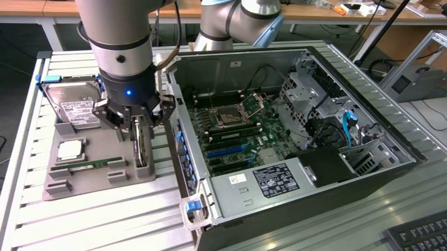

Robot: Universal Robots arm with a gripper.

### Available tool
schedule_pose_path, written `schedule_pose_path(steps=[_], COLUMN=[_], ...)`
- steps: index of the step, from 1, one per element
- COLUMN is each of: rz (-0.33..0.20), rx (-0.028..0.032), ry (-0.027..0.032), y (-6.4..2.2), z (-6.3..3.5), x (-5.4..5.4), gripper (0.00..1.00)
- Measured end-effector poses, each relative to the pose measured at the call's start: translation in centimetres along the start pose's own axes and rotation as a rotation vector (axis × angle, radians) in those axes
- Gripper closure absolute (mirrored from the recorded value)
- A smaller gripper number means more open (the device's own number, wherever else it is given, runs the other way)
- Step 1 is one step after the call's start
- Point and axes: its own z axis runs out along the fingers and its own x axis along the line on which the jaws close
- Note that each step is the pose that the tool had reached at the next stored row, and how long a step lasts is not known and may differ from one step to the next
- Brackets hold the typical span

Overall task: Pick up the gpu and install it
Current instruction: 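Pick up the gpu and move the gpu toward the slot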

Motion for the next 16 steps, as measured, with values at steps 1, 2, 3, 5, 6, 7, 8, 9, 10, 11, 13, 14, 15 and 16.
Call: schedule_pose_path(steps=[1, 2, 3, 5, 6, 7, 8, 9, 10, 11, 13, 14, 15, 16], rz=[0.000, 0.000, 0.000, 0.000, 0.000, 0.000, 0.000, 0.000, 0.000, 0.000, 0.000, 0.000, 0.000, 0.000], rx=[0.0000, 0.0001, 0.0002, 0.0003, 0.0004, 0.0005, 0.0005, 0.0006, 0.0006, 0.0006, 0.0010, 0.0014, 0.0017, 0.0019], ry=[0.0000, -0.0001, 0.0000, -0.0001, 0.0000, 0.0000, -0.0001, -0.0001, -0.0002, -0.0002, 0.0000, -0.0001, -0.0002, -0.0002], y=[0.00, 0.00, 0.00, 0.00, 0.00, 0.00, 0.00, -0.01, -0.01, -0.01, 0.03, 0.12, 0.19, 0.30], z=[0.03, 0.07, 0.10, 0.19, 0.21, 0.25, 0.29, 0.33, 0.37, 0.42, 0.55, 0.62, 0.66, 0.70], x=[0.00, 0.00, 0.00, 0.01, 0.01, 0.01, 0.01, 0.01, 0.01, 0.01, 0.02, 0.03, 0.04, 0.05], gripper=[0.58, 0.58, 0.58, 0.58, 0.58, 0.58, 0.58, 0.58, 0.58, 0.58, 0.58, 0.58, 0.58, 0.58])
